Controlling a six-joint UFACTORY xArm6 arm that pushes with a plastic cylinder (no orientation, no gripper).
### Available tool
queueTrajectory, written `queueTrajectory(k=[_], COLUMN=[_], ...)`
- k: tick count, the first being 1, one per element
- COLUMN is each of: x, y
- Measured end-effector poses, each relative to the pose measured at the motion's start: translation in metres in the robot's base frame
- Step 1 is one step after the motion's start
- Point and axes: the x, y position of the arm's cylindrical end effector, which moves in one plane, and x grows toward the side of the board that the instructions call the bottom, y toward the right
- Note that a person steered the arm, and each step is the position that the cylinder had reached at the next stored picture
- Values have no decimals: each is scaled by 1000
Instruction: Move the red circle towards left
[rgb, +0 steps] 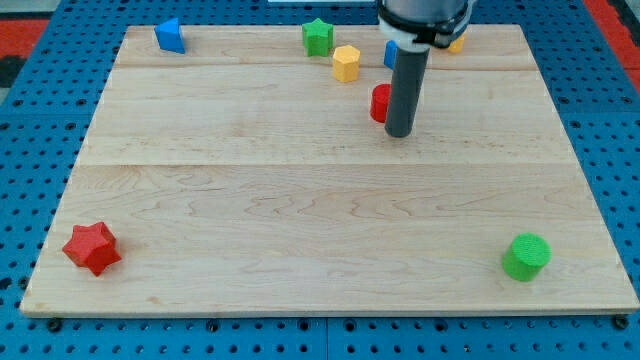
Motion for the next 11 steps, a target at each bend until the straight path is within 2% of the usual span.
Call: queueTrajectory(k=[2, 4, 7, 9, 10, 11], x=[-14, 14, -38, -38, -47, -83], y=[-39, 40, 42, -45, -23, 21])
